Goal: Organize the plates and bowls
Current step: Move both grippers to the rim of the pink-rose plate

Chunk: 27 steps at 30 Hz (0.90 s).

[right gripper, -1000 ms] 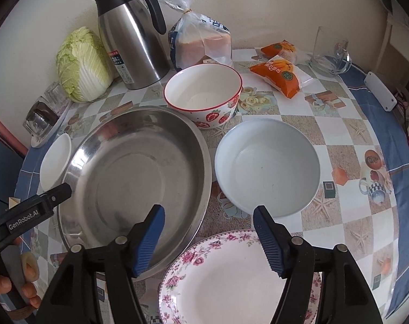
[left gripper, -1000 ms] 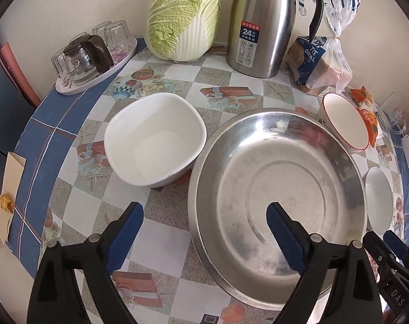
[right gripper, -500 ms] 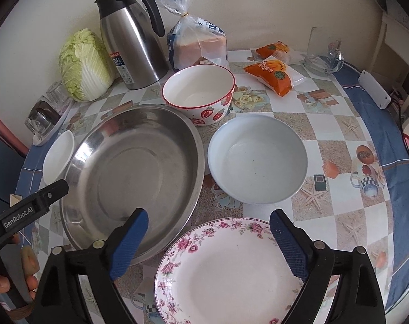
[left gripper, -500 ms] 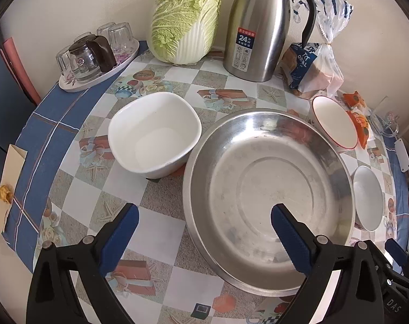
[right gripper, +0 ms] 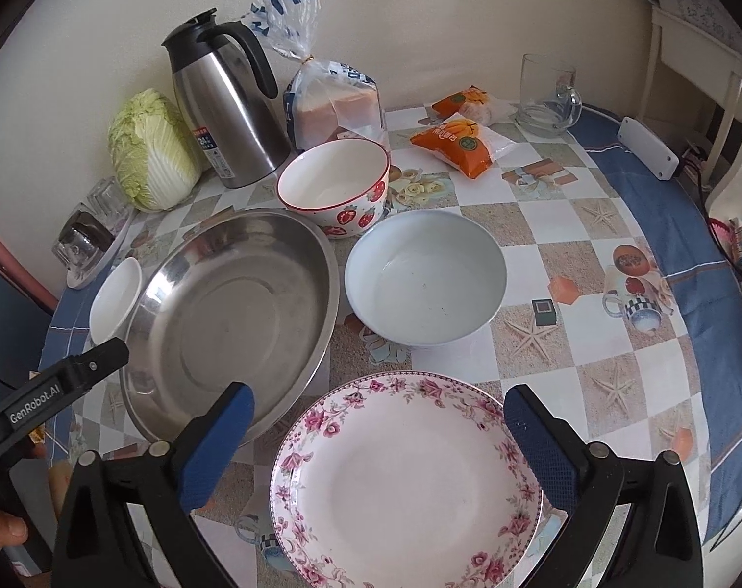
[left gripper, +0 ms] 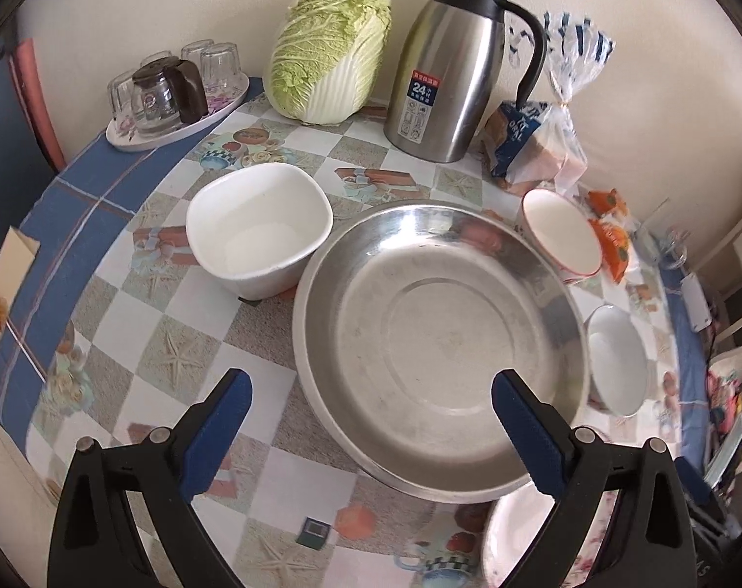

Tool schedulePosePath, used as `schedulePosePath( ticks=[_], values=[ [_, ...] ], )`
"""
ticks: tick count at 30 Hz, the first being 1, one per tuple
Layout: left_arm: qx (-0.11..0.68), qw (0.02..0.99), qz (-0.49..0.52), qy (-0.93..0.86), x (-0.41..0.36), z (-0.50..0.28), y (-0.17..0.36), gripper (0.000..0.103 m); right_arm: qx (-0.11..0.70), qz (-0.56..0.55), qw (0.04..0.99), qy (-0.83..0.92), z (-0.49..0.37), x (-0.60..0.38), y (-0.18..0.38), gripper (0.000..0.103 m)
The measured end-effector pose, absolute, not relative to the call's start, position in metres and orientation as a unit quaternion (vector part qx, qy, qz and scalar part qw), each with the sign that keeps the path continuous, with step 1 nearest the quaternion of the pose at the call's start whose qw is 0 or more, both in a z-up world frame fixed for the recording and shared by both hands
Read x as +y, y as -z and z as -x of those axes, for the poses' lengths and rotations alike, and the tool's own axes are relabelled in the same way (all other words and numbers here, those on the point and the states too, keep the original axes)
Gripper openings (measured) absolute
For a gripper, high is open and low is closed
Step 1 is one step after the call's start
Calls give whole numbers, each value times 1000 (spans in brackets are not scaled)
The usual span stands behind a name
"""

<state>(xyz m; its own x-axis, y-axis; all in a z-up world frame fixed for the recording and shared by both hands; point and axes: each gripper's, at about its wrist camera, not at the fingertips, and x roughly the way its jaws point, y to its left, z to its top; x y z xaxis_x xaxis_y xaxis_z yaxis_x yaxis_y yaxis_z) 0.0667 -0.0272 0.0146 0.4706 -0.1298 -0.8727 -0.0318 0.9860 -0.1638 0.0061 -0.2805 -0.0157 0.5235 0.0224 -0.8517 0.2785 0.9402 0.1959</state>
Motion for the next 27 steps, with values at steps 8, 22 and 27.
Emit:
schedulePosePath(
  ticks=[8, 22, 27],
  values=[
    [517, 852, 77, 37, -39, -48, -10, 99, 472, -173, 859, 93, 16, -293, 19, 103],
    [543, 835, 58, 71, -65, -26, 2, 99, 517, -192, 826, 115, 38, -312, 54, 103],
    [556, 824, 60, 88, -73, -22, 8, 99, 527, -208, 814, 126, 45, -321, 64, 103]
  ],
)
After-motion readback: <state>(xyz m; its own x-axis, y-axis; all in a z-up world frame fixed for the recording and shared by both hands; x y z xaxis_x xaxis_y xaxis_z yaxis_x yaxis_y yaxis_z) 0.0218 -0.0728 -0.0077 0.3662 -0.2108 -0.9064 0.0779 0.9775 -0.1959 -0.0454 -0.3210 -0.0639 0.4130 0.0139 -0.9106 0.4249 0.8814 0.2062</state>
